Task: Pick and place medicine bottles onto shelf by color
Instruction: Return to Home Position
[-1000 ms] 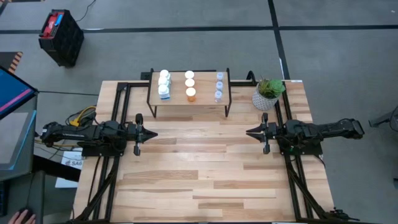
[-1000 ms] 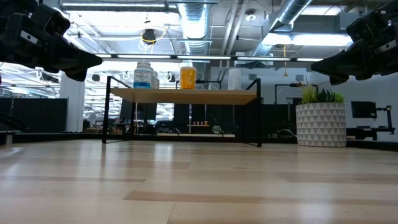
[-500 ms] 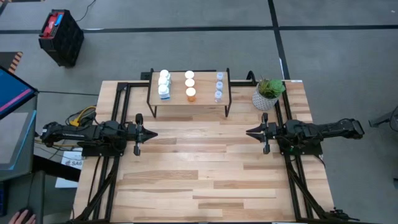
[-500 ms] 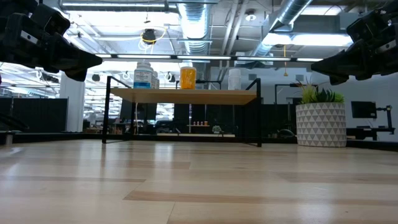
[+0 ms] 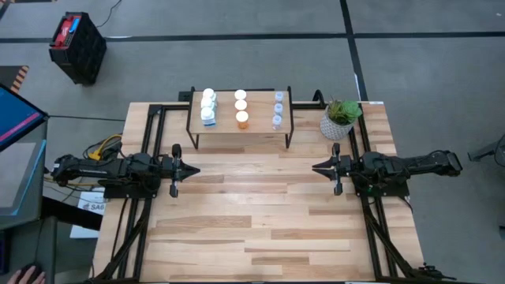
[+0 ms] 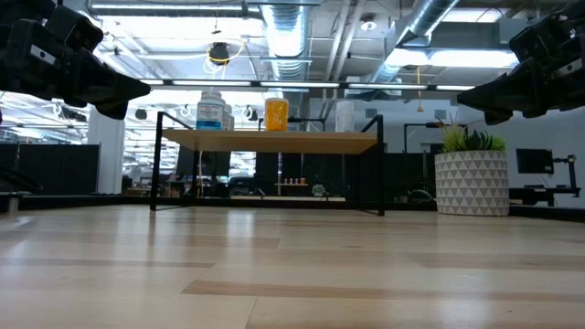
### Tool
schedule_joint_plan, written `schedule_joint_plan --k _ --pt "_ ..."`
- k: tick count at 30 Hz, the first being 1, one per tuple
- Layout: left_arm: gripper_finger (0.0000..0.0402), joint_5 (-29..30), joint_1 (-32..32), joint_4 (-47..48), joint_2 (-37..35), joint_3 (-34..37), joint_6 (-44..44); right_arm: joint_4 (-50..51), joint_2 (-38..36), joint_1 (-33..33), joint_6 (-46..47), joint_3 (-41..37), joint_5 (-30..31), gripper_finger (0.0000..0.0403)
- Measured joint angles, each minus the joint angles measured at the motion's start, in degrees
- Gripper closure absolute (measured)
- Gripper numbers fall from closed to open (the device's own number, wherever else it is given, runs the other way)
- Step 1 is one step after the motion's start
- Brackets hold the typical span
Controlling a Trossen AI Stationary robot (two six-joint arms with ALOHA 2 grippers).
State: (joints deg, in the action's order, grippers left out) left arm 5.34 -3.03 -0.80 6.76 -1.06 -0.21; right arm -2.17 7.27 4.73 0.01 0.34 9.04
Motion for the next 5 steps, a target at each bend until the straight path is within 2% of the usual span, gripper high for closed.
schedule_joint_plan --k 5 --pt "0.0402 0.00 -0.02 0.00 0.00 0.00 -0.02 0.00 0.00 0.00 0.00 0.00 0.00 0.0338"
